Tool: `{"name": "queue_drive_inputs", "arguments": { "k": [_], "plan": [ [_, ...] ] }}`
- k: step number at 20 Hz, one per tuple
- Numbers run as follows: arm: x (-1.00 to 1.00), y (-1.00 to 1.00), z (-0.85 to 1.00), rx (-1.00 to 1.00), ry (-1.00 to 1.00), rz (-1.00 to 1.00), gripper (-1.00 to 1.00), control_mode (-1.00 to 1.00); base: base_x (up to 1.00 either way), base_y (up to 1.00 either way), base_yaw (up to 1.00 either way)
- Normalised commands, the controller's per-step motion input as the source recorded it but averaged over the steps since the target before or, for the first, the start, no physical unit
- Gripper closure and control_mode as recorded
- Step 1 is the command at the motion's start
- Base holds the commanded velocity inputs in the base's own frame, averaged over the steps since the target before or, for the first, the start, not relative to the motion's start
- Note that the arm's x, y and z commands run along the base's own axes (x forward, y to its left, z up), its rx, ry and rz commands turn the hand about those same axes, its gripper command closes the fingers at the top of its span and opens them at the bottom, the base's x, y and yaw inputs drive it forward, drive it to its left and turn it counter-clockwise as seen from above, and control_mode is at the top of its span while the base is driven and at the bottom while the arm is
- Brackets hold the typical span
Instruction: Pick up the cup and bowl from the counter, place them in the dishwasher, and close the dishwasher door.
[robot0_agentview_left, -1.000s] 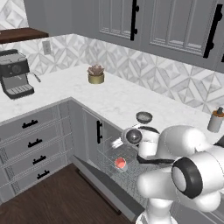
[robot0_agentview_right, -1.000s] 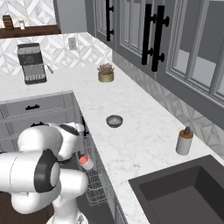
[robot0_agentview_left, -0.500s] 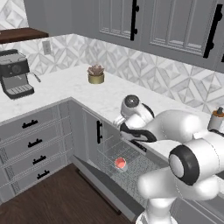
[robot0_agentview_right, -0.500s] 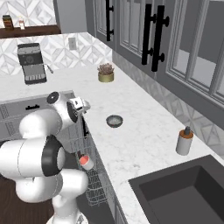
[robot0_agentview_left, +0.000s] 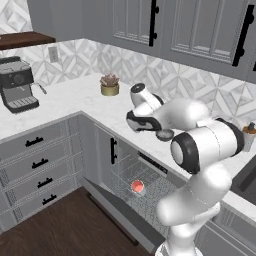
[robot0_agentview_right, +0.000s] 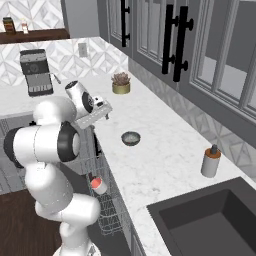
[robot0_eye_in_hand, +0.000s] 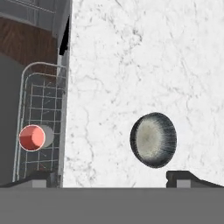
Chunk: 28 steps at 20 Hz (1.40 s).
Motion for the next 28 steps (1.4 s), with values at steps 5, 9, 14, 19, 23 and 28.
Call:
{"name": "queue_drive_inputs", "arguments": {
  "k": [5, 9, 14, 19, 23, 28],
  "plan": [
    [0.26, -0.66, -0.53, 0.00, 0.21, -0.06, -1.00, -1.00, 0.00, 0.00, 0.00],
    [0.29, -0.49, -0.54, 0.00, 0.10, -0.01, -1.00, -1.00, 0.00, 0.00, 0.00],
    [0.25, -0.16, -0.49, 0.00, 0.03, 0.00, -1.00, -1.00, 0.00, 0.00, 0.00],
    [0.37, 0.00, -0.37, 0.00, 0.00, 0.00, -1.00, -1.00, 0.00, 0.00, 0.00],
    [0.35, -0.10, -0.36, 0.00, 0.00, 0.00, -1.00, -1.00, 0.00, 0.00, 0.00],
    [0.03, -0.26, -0.27, 0.00, 0.00, 0.00, -1.00, -1.00, 0.00, 0.00, 0.00]
  ]
}}
